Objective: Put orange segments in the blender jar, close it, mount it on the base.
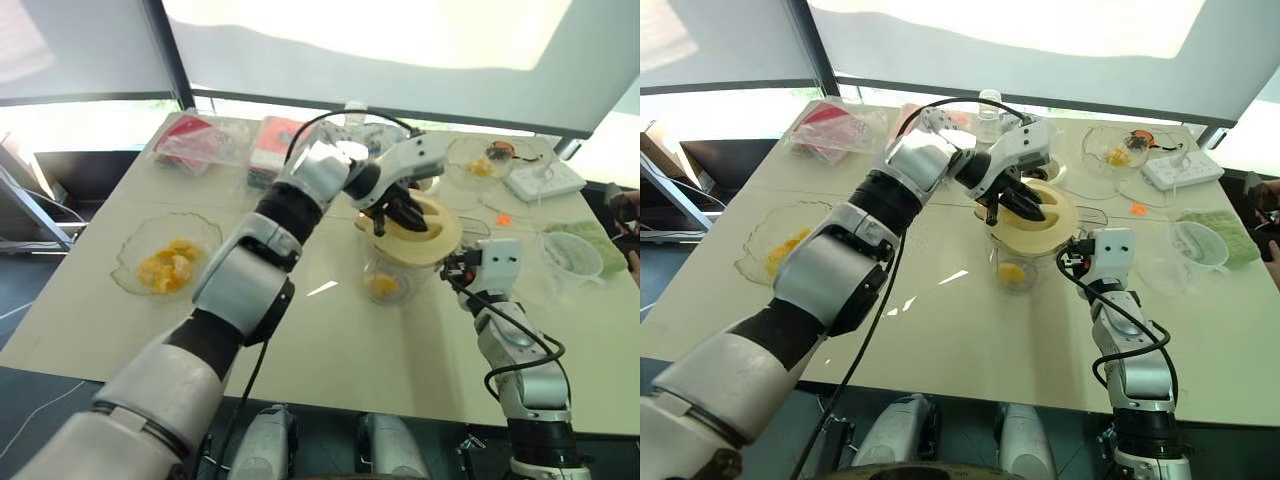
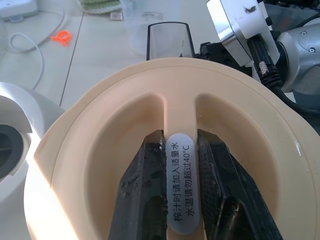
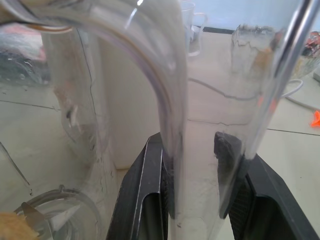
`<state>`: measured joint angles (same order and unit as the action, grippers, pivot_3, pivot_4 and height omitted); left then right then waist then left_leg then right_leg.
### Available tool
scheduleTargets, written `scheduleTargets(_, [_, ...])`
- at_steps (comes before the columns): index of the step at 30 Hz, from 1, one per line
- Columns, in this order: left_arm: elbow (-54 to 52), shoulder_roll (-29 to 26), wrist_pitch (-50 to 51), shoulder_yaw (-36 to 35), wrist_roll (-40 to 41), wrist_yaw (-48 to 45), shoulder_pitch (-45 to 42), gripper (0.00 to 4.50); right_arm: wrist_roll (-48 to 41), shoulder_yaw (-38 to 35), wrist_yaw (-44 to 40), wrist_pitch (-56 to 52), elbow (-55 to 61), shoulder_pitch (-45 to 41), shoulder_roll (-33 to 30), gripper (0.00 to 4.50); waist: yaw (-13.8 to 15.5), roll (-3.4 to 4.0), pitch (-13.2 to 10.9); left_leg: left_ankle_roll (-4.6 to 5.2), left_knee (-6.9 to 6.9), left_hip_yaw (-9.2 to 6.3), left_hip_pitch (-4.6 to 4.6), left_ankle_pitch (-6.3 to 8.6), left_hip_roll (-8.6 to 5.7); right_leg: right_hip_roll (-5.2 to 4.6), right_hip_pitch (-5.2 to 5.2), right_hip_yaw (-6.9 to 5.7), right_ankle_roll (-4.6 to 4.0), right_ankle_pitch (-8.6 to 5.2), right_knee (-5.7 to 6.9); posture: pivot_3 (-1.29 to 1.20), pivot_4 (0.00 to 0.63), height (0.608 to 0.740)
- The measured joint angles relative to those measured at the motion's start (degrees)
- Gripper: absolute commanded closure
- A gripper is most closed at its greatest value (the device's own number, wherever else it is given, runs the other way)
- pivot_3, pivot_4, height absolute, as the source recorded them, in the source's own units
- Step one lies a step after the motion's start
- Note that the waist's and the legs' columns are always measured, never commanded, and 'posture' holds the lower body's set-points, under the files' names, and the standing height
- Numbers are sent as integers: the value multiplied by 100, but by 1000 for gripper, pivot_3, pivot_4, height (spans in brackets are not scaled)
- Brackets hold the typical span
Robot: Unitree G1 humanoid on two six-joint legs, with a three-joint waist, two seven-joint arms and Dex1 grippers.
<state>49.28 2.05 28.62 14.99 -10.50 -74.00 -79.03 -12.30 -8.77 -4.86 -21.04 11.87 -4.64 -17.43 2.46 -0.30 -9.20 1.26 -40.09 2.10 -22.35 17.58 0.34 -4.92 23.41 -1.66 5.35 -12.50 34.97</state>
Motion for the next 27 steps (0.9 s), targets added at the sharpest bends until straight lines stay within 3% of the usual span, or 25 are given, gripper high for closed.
scheduleTargets(7, [-629, 45, 723, 18, 2, 257, 256, 4222, 32, -84, -63, -18, -42, 2, -18, 3616, -3, 6, 14, 1, -1, -37, 5, 0, -37, -18, -21, 0, 24, -16, 1, 0, 150, 740])
scheduleTargets(16, [-786, 4, 656, 180, 3, 303, 311, 4222, 46, -106, -126, -17, -72, 2, -1, 3616, -16, 7, 18, 1, 0, -46, 5, 0, -42, -22, -22, -2, 36, -24, 7, 0, 150, 740])
scheduleTargets(23, [-778, -30, 434, 235, 11, 587, 336, 841, 49, -94, -132, 10, -73, 8, 23, 3616, -44, 5, 19, 1, 2, -50, 5, 0, -41, -22, -17, -3, 38, -25, 9, 0, 150, 740])
scheduleTargets(27, [-775, -130, 356, 251, 53, 561, 226, 841, 66, -101, -126, 71, -94, -9, 23, 3616, -20, 5, 19, 1, 2, -54, 1, 0, -43, -23, -17, -5, 38, -26, 7, 0, 150, 740])
